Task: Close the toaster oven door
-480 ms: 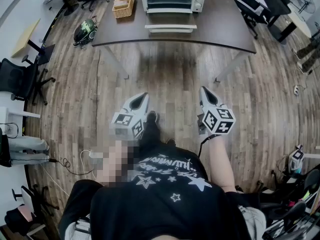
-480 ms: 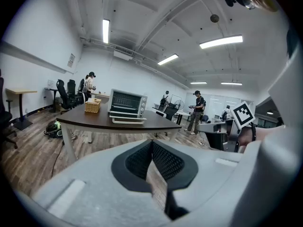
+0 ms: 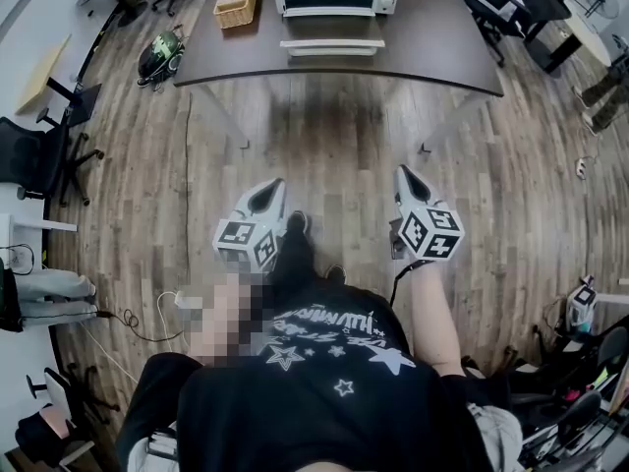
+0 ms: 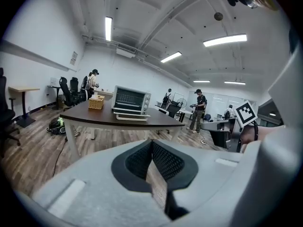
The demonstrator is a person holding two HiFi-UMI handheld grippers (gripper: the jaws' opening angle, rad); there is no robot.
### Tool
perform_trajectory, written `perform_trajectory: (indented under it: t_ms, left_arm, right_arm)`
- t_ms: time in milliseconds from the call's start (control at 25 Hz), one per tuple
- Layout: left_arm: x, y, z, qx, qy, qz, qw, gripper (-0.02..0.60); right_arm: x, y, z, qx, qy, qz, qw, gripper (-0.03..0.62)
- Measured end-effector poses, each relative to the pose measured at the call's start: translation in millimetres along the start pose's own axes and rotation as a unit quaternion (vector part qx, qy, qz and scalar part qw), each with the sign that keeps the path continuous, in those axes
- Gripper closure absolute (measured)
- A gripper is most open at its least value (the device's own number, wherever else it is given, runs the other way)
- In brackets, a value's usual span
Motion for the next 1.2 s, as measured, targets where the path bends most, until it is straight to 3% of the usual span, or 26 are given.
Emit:
perform_trajectory:
  t_ms: [200,440,720,920,1200]
  left_arm:
    - [-2.3,14.4,-20.9,0.005,-0.002,-0.013,0.9999,0.571]
    - [-40.8,48.9,-67.8,0.017,0.004,-0.007,0.9998,0.571]
    - [-97.8,104.4,-140.9,0.043,0.022,-0.009,0.9988,0.571]
    - [-120.0,131.4,-180.3,0.066,0.027,-0.020,0.9972,0.571]
    - [-126.7,161.7,-220.6,0.094,0.028,-0.042,0.9943,0.571]
  right_arm:
    - [-8.7,21.3,-0.2,0.009,0.012,0.004,1.000,0.589]
    - [-40.9,61.8,1.4,0.033,0.016,0.027,0.999,0.582]
    - [-99.2,142.5,-4.7,0.056,0.031,0.037,0.997,0.360]
    - [-122.3,185.9,-6.1,0.083,0.049,0.033,0.995,0.350]
    - [-121.1,218.8,-8.9,0.114,0.070,0.019,0.991,0.350]
Point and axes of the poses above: the fingertips, and each gripper's own axes: y forward along the fingers, z to its right, x out of its underside, the point moved 4 cm from there along -y, backward along the fingers, and after that the axes turned 11 degrees about -z, right-handed, at the moved point
